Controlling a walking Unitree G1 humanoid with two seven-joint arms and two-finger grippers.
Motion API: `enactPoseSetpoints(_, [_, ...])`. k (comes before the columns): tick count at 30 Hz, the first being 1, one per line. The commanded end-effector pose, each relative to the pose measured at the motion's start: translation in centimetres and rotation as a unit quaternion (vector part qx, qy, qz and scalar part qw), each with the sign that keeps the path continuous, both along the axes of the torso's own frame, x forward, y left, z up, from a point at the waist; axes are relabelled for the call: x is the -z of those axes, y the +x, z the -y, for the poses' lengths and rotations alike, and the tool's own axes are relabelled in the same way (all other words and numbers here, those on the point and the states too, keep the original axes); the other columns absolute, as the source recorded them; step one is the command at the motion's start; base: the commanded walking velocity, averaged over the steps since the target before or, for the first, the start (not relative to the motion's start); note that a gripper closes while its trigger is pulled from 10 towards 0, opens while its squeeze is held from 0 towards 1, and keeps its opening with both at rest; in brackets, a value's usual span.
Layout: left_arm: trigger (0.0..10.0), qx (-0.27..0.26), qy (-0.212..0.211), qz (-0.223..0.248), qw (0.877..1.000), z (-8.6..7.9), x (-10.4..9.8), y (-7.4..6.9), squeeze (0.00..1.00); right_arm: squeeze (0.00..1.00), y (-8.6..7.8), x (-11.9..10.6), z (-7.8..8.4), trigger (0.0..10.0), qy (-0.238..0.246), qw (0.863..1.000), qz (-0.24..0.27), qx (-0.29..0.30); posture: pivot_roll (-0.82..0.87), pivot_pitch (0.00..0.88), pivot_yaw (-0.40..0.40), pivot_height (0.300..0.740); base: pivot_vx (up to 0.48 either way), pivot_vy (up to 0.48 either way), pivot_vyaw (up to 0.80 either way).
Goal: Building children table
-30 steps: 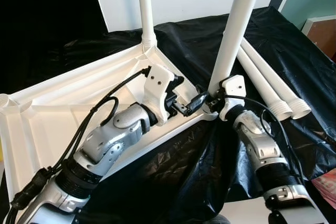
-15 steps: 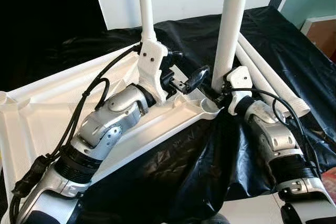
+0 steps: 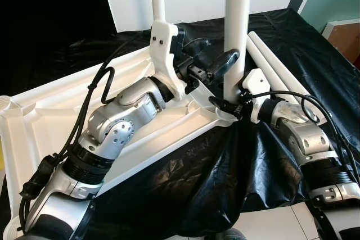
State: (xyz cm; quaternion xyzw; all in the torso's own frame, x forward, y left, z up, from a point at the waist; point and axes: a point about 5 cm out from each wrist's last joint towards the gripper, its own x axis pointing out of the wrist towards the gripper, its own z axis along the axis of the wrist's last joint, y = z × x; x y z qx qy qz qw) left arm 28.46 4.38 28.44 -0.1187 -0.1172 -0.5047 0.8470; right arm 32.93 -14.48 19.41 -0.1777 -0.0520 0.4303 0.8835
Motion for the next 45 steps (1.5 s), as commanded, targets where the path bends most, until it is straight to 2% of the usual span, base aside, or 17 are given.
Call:
enactPoseSetpoints(1, [10.0,0.296,0.036,0.114,0.948,0.9,-0.2,-3.4,0.0,0.0,0.0,-0.2,-0.3,10.0,0.002,1.0,-0.002,-0.012,-0.01,0.086,-0.018,0.74,0.0,0.0,0.0])
enactPoseSetpoints(5, [10.0,0.299,0.064,0.119,0.945,1.6,0.4,-3.4,0.0,0.0,-0.5,-0.1,-0.6,10.0,0.003,0.999,-0.017,-0.039,-0.01,0.085,-0.019,0.74,0.0,0.0,0.0])
enactPoseSetpoints(9, [10.0,0.295,0.064,0.121,0.946,1.8,0.3,-3.2,0.0,0.0,-0.9,0.3,-0.7,10.0,-0.007,0.998,-0.027,-0.057,-0.01,0.085,-0.019,0.74,0.0,0.0,0.0])
enactPoseSetpoints(10, [10.0,0.296,0.062,0.131,0.944,2.0,-0.3,-3.2,0.0,0.0,-1.5,0.7,-0.9,10.0,-0.02,0.995,-0.047,-0.084,-0.01,0.087,-0.023,0.74,0.0,0.0,0.0])
enactPoseSetpoints(15, [10.0,0.304,0.053,0.136,0.941,2.4,-1.0,-3.1,0.0,0.0,-2.2,1.4,-1.1,10.0,-0.033,0.99,-0.075,-0.117,-0.01,0.088,-0.021,0.74,0.0,0.0,0.0])
enactPoseSetpoints(18, [10.0,0.309,0.049,0.136,0.94,2.5,-1.2,-3.1,0.0,0.0,-2.4,1.6,-1.1,10.0,-0.036,0.988,-0.081,-0.124,-0.01,0.088,-0.02,0.74,0.0,0.0,0.0])
enactPoseSetpoints(19, [10.0,0.327,0.032,0.13,0.935,2.4,-1.5,-3.3,0.0,0.0,-2.7,1.8,-1.2,10.0,-0.039,0.987,-0.087,-0.131,-0.01,0.087,-0.016,0.74,0.0,0.0,0.0])
enactPoseSetpoints(24, [10.0,0.353,0.015,0.116,0.928,2.2,-1.6,-3.6,0.0,0.0,-2.8,1.9,-1.1,10.0,-0.038,0.987,-0.09,-0.13,-0.02,0.087,-0.009,0.74,0.0,0.0,0.0])
enactPoseSetpoints(25, [0.0,0.369,0.001,0.105,0.923,2.0,-1.8,-3.8,0.0,0.0,-2.9,2.0,-1.0,10.0,-0.038,0.987,-0.092,-0.129,-0.02,0.091,-0.002,0.74,0.0,0.0,0.0])
enactPoseSetpoints(26, [0.0,0.369,0.001,0.105,0.923,2.0,-1.8,-3.8,0.0,0.0,-2.9,2.0,-1.0,10.0,-0.038,0.987,-0.092,-0.129,-0.02,0.091,-0.002,0.74,0.0,0.0,0.0])
enactPoseSetpoints(29, [0.0,0.4,-0.023,0.092,0.912,1.4,-2.2,-4.1,0.0,0.0,-3.2,2.2,-0.9,10.0,-0.039,0.986,-0.1,-0.13,-0.02,0.096,0.005,0.74,0.0,0.0,0.0])
enactPoseSetpoints(34, [0.0,0.404,0.002,0.089,0.91,1.3,-1.8,-4.1,0.0,0.0,-3.3,2.3,-0.9,10.0,-0.039,0.985,-0.105,-0.132,-0.02,0.097,0.006,0.74,0.0,0.0,0.0])
enactPoseSetpoints(41, [0.0,0.401,0.004,0.09,0.912,1.3,-1.7,-4.0,0.0,0.0,-3.1,2.2,-0.8,10.0,-0.038,0.986,-0.104,-0.128,-0.02,0.093,0.001,0.74,0.0,0.0,0.0])
enactPoseSetpoints(45, [0.0,0.386,0.005,0.093,0.918,1.4,-1.8,-3.9,0.0,0.0,-2.8,1.9,-0.8,10.0,-0.025,0.989,-0.1,-0.107,-0.03,0.085,0.001,0.74,0.0,0.0,0.0])
